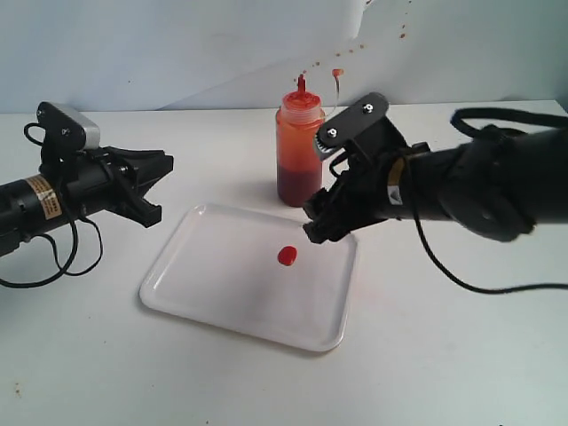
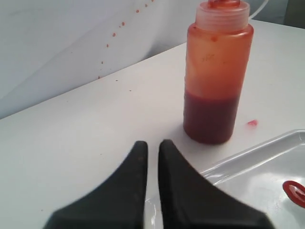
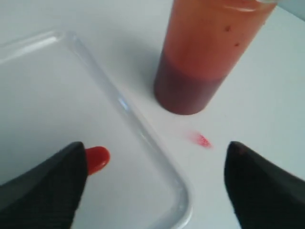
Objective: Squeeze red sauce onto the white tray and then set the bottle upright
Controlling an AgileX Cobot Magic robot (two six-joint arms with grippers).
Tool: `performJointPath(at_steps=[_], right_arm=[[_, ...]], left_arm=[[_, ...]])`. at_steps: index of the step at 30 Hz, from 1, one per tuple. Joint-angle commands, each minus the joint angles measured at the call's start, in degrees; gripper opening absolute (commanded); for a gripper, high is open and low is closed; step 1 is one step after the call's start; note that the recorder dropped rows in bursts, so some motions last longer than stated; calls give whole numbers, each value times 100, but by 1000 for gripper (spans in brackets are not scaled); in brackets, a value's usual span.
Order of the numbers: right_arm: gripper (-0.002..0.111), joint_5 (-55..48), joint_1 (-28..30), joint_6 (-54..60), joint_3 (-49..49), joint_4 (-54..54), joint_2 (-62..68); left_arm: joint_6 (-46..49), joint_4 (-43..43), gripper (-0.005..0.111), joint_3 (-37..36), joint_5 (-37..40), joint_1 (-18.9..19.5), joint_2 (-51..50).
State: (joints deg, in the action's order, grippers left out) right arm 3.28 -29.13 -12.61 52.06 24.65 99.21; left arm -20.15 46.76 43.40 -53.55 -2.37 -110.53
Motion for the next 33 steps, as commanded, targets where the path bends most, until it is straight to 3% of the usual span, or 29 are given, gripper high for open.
performJointPath(at_steps=[1, 4, 6, 13, 16, 20, 25, 33], right_arm=[[38, 1487, 54, 42, -1056, -23, -649], [11, 2303, 362, 57, -1641, -447, -945], [0, 2621, 697, 67, -1970, -981, -1075], [0, 3659, 1765, 841, -2865, -1896, -1151], [0, 4146, 1795, 841, -3027, -2279, -1153], [0, 4222, 1781, 841, -3025, -2003, -1153], [0, 4222, 1769, 841, -3025, -1945, -1153], [0, 4236, 1769, 841, -3025, -1945, -1153]], left_arm=[[-61, 182, 0, -2, -58, 10, 57], [-61, 182, 0, -2, -166, 10, 57], [-74, 182, 0, -2, -242, 10, 57], [-74, 343, 0, -2, -632, 10, 57], [-74, 540, 0, -2, -924, 10, 57], [-261, 765, 0, -2, -1622, 10, 57], [-973, 945, 0, -2, -1641, 10, 192], [-980, 618, 0, -683, -1641, 10, 1234]])
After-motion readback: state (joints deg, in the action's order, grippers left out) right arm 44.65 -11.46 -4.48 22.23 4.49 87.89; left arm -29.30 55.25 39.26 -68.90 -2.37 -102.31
